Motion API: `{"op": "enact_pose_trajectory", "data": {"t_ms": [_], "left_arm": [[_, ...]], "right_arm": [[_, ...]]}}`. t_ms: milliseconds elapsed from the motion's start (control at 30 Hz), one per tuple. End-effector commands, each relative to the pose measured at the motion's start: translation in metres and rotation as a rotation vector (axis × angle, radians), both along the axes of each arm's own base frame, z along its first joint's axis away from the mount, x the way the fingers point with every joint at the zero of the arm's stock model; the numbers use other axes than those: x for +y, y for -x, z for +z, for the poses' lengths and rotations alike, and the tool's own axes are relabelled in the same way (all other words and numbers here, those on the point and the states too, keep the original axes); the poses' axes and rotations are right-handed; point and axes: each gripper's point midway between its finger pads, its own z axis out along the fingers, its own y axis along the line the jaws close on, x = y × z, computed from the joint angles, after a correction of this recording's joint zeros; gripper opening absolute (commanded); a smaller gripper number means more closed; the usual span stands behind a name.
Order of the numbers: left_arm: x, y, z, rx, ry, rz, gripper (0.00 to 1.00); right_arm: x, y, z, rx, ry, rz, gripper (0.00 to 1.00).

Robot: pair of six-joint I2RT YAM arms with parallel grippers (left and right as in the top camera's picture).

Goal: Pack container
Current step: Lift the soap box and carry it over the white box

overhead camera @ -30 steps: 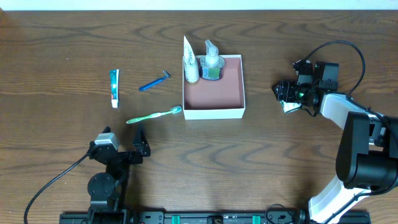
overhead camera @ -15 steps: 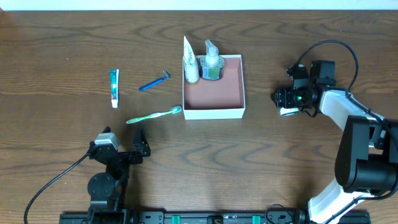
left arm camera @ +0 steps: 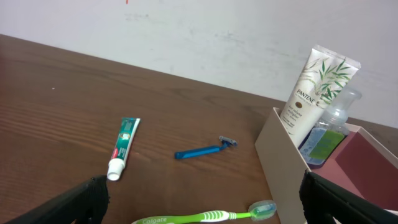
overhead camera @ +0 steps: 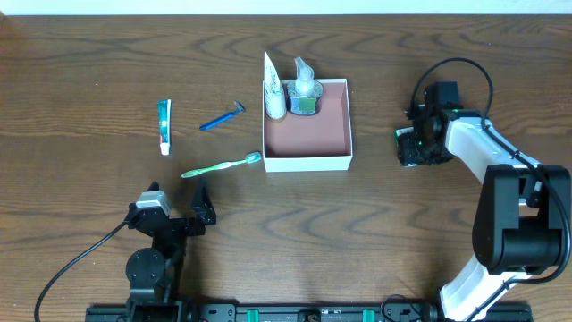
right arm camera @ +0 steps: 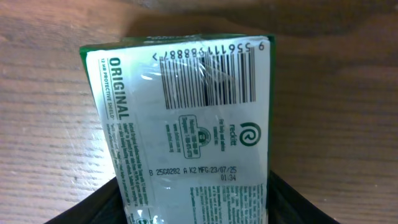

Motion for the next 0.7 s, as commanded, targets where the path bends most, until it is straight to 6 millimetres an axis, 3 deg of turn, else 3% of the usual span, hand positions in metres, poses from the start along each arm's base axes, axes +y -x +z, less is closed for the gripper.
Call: {"op": "enact_pose_trajectory", "data": {"t_ms": [0, 300, 433, 667], "left_arm": [[0.000, 0.001, -0.015, 0.046, -0.002, -0.005, 0.98], [0.000, 0.001, -0.015, 0.046, -0.002, -0.005, 0.98], [0.000, 0.001, -0.015, 0.046, -0.002, -0.005, 0.98], [0.000, 0.001, -0.015, 0.046, -0.002, -0.005, 0.98]], "right_arm": [[0.005, 0.005, -0.015, 0.037, 0.004, -0.028, 0.51], [0.008, -0.015, 0.001, -0.021, -0.014, -0.037, 0.43], [0.018, -0.028, 0.027, -0.035, -0.066, -0.023, 0.41], [0.057, -0.049, 0.095, -0.076, -0.137, 0.064, 0.38]]}}
